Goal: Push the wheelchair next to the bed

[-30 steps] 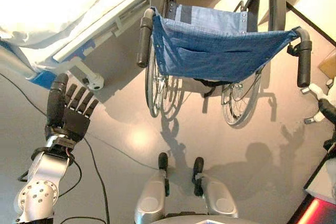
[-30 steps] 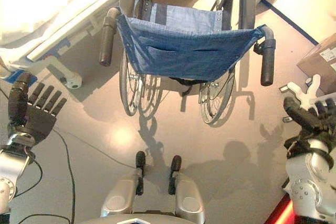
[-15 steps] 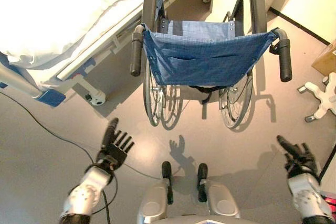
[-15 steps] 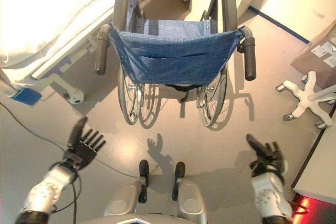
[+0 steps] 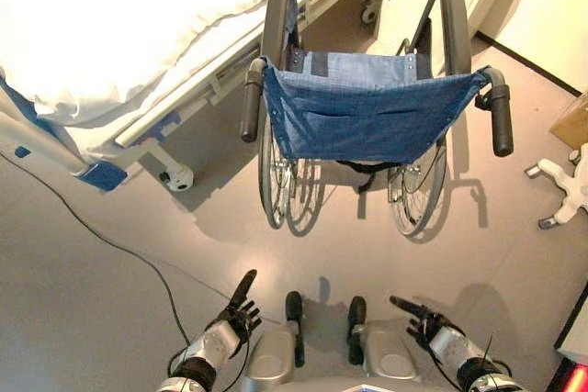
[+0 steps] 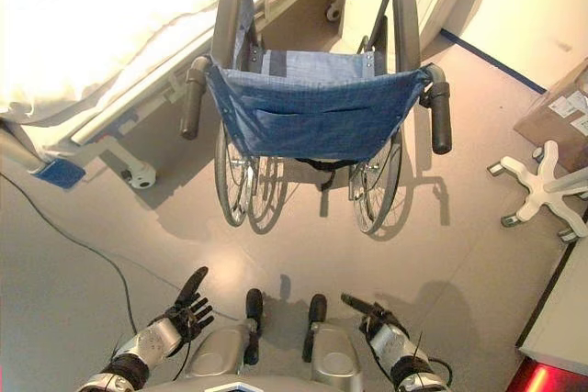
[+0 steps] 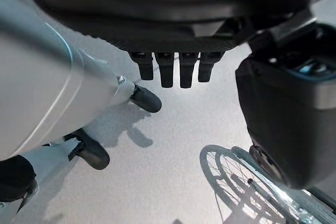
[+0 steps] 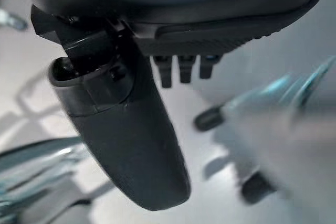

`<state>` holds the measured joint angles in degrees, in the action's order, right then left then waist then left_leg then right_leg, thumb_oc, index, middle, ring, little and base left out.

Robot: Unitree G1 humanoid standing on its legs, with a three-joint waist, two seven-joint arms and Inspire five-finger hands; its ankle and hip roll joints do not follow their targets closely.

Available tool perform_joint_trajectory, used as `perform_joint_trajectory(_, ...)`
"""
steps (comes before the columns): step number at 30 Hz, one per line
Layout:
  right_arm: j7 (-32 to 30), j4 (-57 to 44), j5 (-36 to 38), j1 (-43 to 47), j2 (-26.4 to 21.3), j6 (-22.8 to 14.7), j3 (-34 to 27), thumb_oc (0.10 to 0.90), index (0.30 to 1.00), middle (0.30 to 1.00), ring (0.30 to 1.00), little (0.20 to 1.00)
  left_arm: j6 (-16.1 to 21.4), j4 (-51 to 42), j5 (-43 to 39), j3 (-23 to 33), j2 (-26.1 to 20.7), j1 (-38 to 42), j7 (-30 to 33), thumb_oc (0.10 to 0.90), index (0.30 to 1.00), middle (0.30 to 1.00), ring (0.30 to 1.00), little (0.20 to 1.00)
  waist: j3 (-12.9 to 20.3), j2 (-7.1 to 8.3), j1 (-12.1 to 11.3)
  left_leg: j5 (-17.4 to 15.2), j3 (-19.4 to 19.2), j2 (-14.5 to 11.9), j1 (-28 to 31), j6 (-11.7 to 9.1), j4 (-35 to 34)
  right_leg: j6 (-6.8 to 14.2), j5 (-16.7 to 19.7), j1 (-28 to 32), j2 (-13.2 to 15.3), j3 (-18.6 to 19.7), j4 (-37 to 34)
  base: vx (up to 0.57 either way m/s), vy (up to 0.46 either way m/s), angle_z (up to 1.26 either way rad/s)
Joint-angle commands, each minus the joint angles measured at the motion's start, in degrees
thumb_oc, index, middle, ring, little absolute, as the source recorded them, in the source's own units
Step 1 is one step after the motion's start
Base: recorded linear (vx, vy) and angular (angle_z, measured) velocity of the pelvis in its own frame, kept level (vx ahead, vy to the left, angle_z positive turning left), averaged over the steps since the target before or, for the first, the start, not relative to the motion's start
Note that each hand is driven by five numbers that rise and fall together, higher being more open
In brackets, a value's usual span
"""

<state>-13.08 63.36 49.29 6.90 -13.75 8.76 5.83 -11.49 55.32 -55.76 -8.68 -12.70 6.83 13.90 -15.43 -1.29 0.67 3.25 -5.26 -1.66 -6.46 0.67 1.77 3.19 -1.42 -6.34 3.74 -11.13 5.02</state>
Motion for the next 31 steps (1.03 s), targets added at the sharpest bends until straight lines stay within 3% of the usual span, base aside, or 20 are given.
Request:
perform_joint_trajectory(1, 4.03, -0.35, -7.73, 0.23, -2.79, 0.01, 3.9, 0.8, 0.9, 0.9, 0.9, 0.9, 6.45, 1.78, 4.38, -1.13, 0.33, 2.72, -3.6, 0.8, 0.9, 0.9, 0.9, 0.9, 1.56, 0.45, 0.03, -1.68, -0.67, 0.69, -1.79, -1.84, 2.31, 1.36, 4.03, -0.81, 2.31, 0.91, -2.31, 0.0, 0.0, 0.0)
perform_joint_trajectory(2, 4.13, -0.27, -8.0, 0.26, -2.79, -0.01, 3.96, 0.8, 0.9, 0.9, 0.9, 0.9, 6.88, 1.88, 4.65, -1.13, 0.35, 2.76, -3.63, 0.8, 0.9, 0.9, 0.9, 0.9, 1.58, 0.44, 0.04, -1.65, -0.66, 0.7, -1.74, -1.84, 2.21, 1.36, 4.03, -0.8, 2.3, 0.91, -2.34, 0.02, 0.049, -0.01)
perform_joint_trajectory(3, 5.18, 0.29, -11.09, 0.06, -2.72, -0.39, 5.01, 0.8, 0.9, 0.9, 0.9, 0.9, 10.29, 2.27, 6.33, -1.41, 0.36, 2.81, -3.58, 0.8, 0.9, 0.9, 0.9, 0.9, 1.9, 0.26, 0.1, -1.49, -0.52, 0.77, -1.28, -1.88, 1.24, 1.51, 4.07, -0.62, 2.33, 0.86, -2.68, 0.0, 0.0, 0.0)
perform_joint_trajectory(5, 6.48, 0.44, -13.62, -0.09, -2.82, 0.17, 5.78, 0.8, 0.9, 0.9, 0.9, 0.9, 11.84, 2.13, 7.73, -1.56, 0.3, 2.67, -3.54, 0.8, 0.9, 0.9, 0.9, 0.9, 2.11, 0.19, 0.12, -1.34, -0.36, 0.87, -1.01, -1.91, 0.61, 1.65, 4.13, -0.56, 2.37, 0.85, -2.87, 0.01, 0.018, 0.0)
perform_joint_trajectory(10, 11.87, 2.58, -13.08, 0.36, -1.94, 3.75, 7.33, 0.8, 0.9, 0.9, 0.9, 0.9, 12.35, 5.74, 10.4, -2.33, 1.05, 2.78, -6.18, 0.8, 0.9, 0.9, 0.9, 0.9, 2.7, 0.38, -0.24, -1.22, -0.14, 1.06, -0.6, -1.74, -0.42, 1.82, 4.31, -0.58, 2.48, 0.76, -3.29, 0.0, 0.0, 0.0)
perform_joint_trajectory(12, 13.24, 3.99, -13.1, 0.46, -1.43, 5.83, 7.71, 0.8, 0.9, 0.9, 0.9, 0.9, 11.58, 8.38, 12.71, -2.81, 1.16, 3.01, -5.23, 0.8, 0.9, 0.9, 0.9, 0.9, 2.97, 0.53, -0.38, -1.21, -0.17, 1.11, -0.48, -1.69, -0.45, 1.86, 4.29, -0.39, 2.56, 0.53, -3.34, 0.0, 0.0, 0.0)
perform_joint_trajectory(15, 13.29, 5.02, -10.98, 0.35, -0.63, 7.1, 7.26, 0.8, 0.9, 0.9, 0.9, 0.9, 7.48, 10.89, 11.98, -2.58, 1.54, 3.06, -6.91, 0.8, 0.9, 0.9, 0.9, 0.9, 3.68, 0.68, -0.51, -1.18, -0.2, 1.14, 0.36, -1.7, -1.09, 1.92, 4.35, 0.48, 2.53, 0.35, -3.94, 0.03, 0.004, 0.02)
perform_joint_trajectory(17, 13.45, 5.86, -11.66, 0.0, -0.43, 6.57, 6.75, 0.8, 0.9, 0.9, 0.9, 0.9, 6.34, 13.37, 12.89, -2.4, 1.82, 2.52, -8.6, 0.8, 0.9, 0.9, 0.9, 0.9, 4.34, 0.67, -0.5, -1.25, -0.13, 1.16, 1.13, -1.63, -1.62, 2.01, 4.37, 1.1, 2.53, 0.24, -4.3, 0.07, 0.013, 0.01)
perform_joint_trajectory(31, 11.53, 8.88, -16.15, -4.52, 1.67, 5.73, 4.75, 0.8, 0.9, 0.9, 0.9, 0.9, 3.59, 18.26, 14.23, -0.59, 2.67, -2.3, -11.3, 0.8, 0.9, 0.9, 0.9, 0.9, 10.18, 0.77, -0.16, -1.91, -0.38, 1.35, 6.17, -2.15, -4.47, 2.33, 3.84, 5.62, 2.39, -0.77, -6.38, 0.09, 0.014, -0.01)
